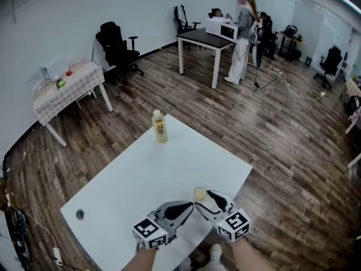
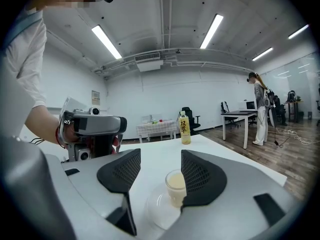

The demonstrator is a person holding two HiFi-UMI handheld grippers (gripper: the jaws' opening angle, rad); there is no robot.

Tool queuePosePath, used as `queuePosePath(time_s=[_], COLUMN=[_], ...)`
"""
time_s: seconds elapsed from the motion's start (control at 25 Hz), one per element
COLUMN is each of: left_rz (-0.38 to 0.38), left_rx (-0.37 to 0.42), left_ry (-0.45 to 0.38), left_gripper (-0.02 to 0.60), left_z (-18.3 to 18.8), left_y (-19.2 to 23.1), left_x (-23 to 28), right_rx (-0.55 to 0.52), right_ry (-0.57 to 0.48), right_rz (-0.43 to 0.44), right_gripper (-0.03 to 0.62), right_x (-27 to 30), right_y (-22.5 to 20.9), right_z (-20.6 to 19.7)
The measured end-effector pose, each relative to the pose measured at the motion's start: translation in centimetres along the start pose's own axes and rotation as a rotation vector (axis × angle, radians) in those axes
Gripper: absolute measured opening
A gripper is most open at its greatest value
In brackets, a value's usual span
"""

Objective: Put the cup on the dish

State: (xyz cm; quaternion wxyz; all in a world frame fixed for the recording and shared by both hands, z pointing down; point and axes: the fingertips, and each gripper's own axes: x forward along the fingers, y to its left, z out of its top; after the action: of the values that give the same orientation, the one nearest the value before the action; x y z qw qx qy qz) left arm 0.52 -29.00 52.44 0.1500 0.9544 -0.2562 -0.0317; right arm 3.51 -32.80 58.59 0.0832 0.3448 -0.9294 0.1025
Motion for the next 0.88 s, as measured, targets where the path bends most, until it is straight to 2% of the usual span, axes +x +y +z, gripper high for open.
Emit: queuePosePath(time_s=[0.28, 0.64, 0.88], left_rz=[-0.001, 0.001, -0.022], left_rx=[0.021, 0.047, 0.063], left_ry=[-0.013, -0.022, -0.036], left_gripper=[0.001, 0.001, 0.0], left_z=[1.2, 3.6, 4.5], left_y=[-0.7, -2.3, -4.1], left_x=[-0.7, -1.7, -2.0], right_rx=[-0.02, -0.079, -0.103], right_ry=[-0.042, -0.112, -0.137], right_rz=[-0.003, -0.012, -0.017], right_gripper=[0.232, 0.07, 0.044], right_x=[-1.4, -4.2, -6.0], right_y=[1.0, 2.7, 4.3], right_z=[2.3, 5.9, 7.8])
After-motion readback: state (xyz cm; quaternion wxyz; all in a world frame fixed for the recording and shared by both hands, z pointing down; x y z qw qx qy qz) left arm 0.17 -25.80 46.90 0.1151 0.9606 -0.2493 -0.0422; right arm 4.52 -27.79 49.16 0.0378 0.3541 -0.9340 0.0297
